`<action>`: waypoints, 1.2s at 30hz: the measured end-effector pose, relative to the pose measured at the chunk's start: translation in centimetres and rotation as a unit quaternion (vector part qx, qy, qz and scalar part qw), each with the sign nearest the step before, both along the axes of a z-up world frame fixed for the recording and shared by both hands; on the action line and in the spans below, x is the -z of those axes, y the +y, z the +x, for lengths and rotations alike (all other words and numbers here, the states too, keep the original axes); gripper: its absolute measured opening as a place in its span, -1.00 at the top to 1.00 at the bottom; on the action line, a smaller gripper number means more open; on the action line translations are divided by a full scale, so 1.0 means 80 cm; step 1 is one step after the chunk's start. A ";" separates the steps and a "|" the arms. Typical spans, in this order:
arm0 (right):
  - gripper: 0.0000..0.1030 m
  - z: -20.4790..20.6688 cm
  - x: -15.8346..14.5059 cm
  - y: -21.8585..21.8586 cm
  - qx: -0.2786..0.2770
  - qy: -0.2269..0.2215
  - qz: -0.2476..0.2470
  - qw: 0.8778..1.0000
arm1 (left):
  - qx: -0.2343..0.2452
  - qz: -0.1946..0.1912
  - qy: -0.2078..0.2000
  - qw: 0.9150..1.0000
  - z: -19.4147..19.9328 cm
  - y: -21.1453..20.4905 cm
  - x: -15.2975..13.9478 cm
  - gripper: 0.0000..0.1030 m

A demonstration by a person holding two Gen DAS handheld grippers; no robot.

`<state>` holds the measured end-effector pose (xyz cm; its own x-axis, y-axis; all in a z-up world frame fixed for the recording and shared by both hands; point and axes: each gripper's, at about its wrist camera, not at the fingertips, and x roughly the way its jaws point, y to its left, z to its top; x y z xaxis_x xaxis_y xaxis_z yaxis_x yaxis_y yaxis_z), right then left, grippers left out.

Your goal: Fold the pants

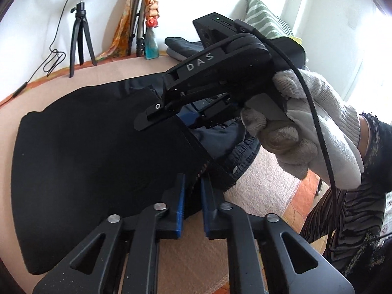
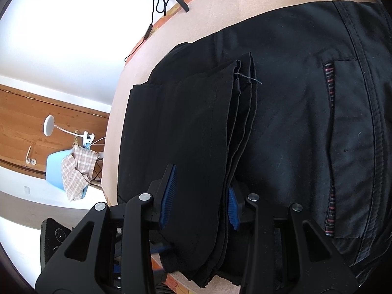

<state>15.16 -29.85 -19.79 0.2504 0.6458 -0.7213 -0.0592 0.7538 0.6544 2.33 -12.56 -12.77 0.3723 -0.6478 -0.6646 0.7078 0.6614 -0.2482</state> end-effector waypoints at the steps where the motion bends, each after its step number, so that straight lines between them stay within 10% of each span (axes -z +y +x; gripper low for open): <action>1: 0.24 0.000 0.000 -0.001 -0.001 0.000 0.000 1.000 | -0.003 -0.011 0.008 1.000 0.003 0.000 0.000 0.85; 9: 0.26 -0.004 -0.003 0.007 -0.014 -0.021 -0.016 1.000 | 0.006 -0.055 0.037 0.998 0.001 -0.013 0.001 0.86; 12: 0.85 -0.008 -0.011 0.020 -0.026 -0.050 -0.063 0.996 | 0.010 -0.036 0.037 0.999 -0.001 -0.018 -0.001 0.85; 18: 0.91 -0.013 -0.037 0.024 -0.038 -0.101 -0.095 0.990 | -0.013 -0.060 0.043 0.997 -0.007 0.017 -0.031 -0.01; 25: 0.91 -0.009 -0.061 0.002 -0.021 -0.120 -0.097 0.988 | -0.148 -0.104 0.001 0.983 0.012 0.121 -0.068 -0.02; 29: 0.91 -0.012 -0.063 -0.007 -0.015 -0.118 -0.097 0.988 | -0.239 -0.132 0.035 0.961 0.056 0.186 -0.072 -0.02; 36: 0.91 -0.022 -0.069 -0.037 0.011 -0.124 -0.107 0.986 | -0.274 -0.072 0.031 0.959 0.089 0.199 -0.044 -0.02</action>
<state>13.38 -32.80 -14.27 0.4476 0.4780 -0.7557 -0.1796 0.8760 0.4476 9.49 3.39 -9.21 0.6446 -0.4538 -0.6153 0.2455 0.8851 -0.3955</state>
